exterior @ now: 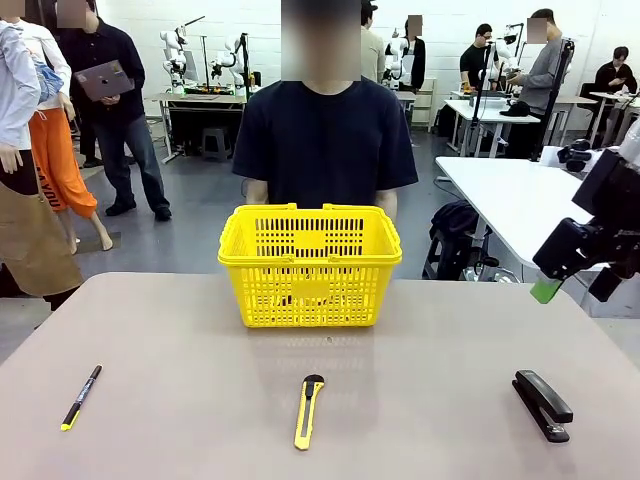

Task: Place the items the person wants into the basket.
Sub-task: Pick up the item the person points to and place it in the Market Basket.

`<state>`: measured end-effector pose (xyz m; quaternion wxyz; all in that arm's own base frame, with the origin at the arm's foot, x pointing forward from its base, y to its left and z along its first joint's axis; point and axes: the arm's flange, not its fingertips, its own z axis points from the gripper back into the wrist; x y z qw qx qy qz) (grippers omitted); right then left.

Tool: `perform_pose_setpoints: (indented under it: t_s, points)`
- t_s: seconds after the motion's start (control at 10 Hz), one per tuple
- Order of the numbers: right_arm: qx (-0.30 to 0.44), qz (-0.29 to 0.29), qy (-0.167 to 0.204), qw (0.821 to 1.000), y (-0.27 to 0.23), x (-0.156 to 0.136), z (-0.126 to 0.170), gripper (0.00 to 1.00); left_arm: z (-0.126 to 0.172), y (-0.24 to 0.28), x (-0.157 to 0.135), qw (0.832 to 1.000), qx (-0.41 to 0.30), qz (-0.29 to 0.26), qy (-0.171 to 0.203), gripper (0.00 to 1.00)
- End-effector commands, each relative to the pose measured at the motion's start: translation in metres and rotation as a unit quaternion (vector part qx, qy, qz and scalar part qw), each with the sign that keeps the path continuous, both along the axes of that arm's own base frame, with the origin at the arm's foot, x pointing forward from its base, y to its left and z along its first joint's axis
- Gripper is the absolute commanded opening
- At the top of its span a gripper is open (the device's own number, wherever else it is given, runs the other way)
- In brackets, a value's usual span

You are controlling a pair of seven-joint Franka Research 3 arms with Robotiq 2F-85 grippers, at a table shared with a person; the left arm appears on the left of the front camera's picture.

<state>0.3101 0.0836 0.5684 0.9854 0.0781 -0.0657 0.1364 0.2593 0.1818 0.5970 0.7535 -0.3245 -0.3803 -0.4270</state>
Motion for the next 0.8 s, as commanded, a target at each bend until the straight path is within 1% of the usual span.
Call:
perform_pose_setpoints:
  t_s: [0.0,0.5,0.6,0.7]
  points:
    - [0.001,0.008,-0.01,1.0,0.002,-0.012,0.002,1.0,0.0,0.001,-0.001,1.0,-0.005,-0.006,-0.011,1.0]
    - [0.001,0.008,-0.01,1.0,0.002,-0.012,0.002,1.0,0.0,0.001,-0.001,1.0,-0.005,-0.006,-0.011,1.0]
    - [-0.003,0.004,-0.013,1.0,0.002,-0.01,0.008,1.0,0.0,0.001,-0.001,1.0,-0.005,-0.006,-0.011,1.0]
    - [0.029,0.034,-0.086,0.995,-0.032,-0.016,0.031,1.0,0.0,0.001,-0.001,1.0,-0.005,-0.006,-0.011,1.0]
